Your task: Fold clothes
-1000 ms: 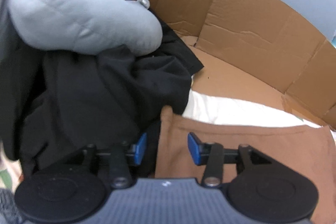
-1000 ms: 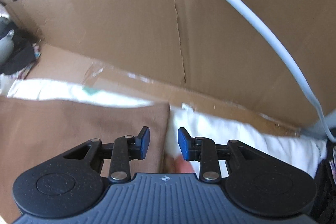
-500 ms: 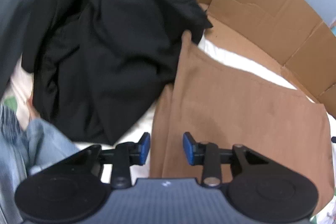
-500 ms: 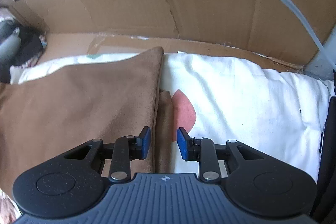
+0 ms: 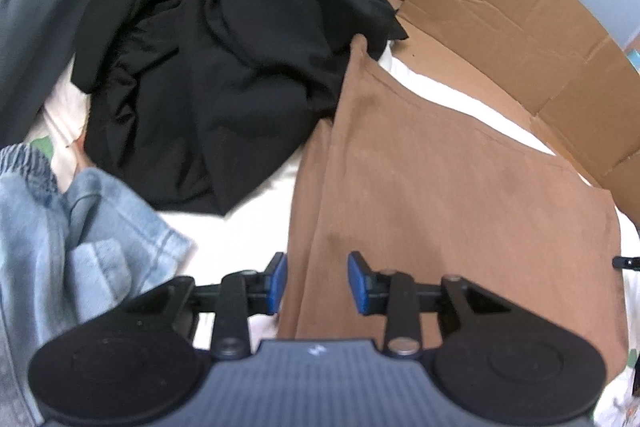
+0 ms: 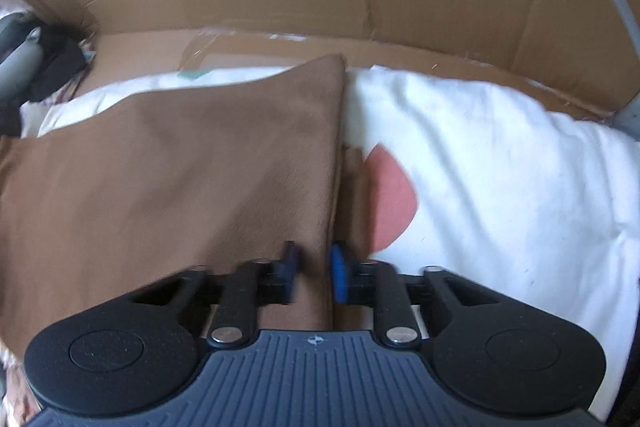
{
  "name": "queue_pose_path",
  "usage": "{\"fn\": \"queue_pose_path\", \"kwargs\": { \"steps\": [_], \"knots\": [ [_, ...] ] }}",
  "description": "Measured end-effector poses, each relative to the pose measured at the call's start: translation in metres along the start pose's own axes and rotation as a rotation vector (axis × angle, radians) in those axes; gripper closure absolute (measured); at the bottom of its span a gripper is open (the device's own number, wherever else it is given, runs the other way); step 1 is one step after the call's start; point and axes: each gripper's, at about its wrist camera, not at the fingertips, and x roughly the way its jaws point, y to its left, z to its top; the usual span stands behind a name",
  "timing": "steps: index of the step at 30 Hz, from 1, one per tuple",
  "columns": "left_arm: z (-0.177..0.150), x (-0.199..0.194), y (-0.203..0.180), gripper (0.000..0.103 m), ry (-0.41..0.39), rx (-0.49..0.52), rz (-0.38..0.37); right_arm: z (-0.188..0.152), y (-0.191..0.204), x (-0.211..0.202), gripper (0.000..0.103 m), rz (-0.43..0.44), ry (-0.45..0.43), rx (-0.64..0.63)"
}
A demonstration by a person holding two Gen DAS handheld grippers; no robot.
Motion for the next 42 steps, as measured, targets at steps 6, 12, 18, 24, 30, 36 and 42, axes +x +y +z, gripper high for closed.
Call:
{"fn": "queue_pose_path", "kwargs": {
  "steps": [6,12,18,24,30,36,42],
  "knots": [
    [-0.013,-0.009,0.008,0.068,0.019,-0.03,0.001,0.003,-0.006,-0.018,0.103,-0.036,0.001,0.015],
    [-0.026,-0.011,0.011,0.067,0.046,-0.022,-0.017,0.0,-0.017,-0.03,0.099,-0.057,0.002,0.034],
    [-0.047,-0.009,0.021,0.066,0.081,-0.062,-0.032,-0.017,-0.033,-0.045,0.091,0.021,0.028,0.102],
    [-0.073,-0.004,0.025,0.067,0.127,-0.068,-0.021,-0.047,-0.022,-0.035,0.073,0.091,0.103,0.024],
    [-0.09,-0.002,0.029,0.067,0.153,-0.077,-0.012,-0.075,-0.019,-0.029,0.099,0.103,0.149,-0.031],
    [-0.099,-0.007,0.032,0.068,0.157,-0.064,-0.003,-0.098,-0.029,-0.034,0.102,0.108,0.153,-0.006],
    [-0.107,-0.016,0.04,0.068,0.158,-0.087,0.01,-0.121,-0.042,-0.047,0.098,0.149,0.145,0.07]
  ]
}}
